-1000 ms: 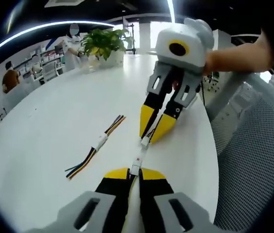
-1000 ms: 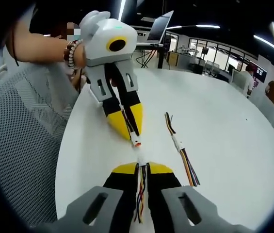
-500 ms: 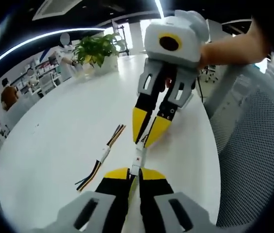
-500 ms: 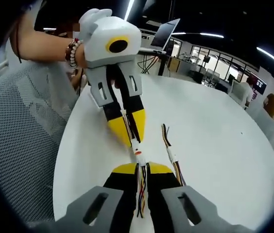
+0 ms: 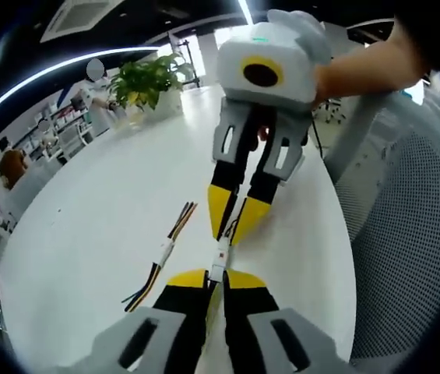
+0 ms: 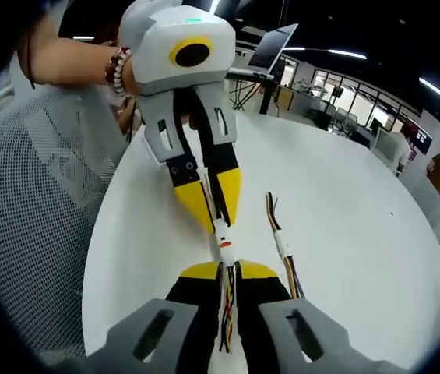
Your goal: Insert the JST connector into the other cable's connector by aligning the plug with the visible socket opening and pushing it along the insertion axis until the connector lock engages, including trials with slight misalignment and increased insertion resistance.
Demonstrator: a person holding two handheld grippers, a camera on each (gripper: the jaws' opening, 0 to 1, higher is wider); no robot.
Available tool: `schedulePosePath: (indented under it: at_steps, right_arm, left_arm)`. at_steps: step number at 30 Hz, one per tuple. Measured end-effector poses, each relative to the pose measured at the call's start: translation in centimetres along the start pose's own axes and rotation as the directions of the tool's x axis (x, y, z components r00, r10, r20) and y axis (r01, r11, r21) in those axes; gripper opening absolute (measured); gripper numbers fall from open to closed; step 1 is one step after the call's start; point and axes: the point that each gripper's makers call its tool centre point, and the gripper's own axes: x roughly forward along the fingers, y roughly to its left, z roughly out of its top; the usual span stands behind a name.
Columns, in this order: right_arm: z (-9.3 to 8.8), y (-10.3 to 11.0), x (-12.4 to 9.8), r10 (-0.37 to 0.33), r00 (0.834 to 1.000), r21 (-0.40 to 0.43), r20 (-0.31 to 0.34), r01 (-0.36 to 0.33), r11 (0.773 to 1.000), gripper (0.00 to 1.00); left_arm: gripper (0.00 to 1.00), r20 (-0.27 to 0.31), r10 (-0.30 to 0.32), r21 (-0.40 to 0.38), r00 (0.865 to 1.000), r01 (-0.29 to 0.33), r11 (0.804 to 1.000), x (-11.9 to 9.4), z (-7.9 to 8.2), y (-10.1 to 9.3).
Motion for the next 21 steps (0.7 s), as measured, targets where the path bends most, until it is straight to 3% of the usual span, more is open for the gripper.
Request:
schedulePosePath:
  at_steps: [21]
  right_arm:
    - [0.19, 0.08, 0.06, 0.002, 1.000, -0.008, -0.007, -0.002, 1.000, 0.04]
  left_arm:
    - [0.00, -0.047, 0.015, 0.082, 0.999, -0.012, 0.997, 0.28, -0.20, 0.03]
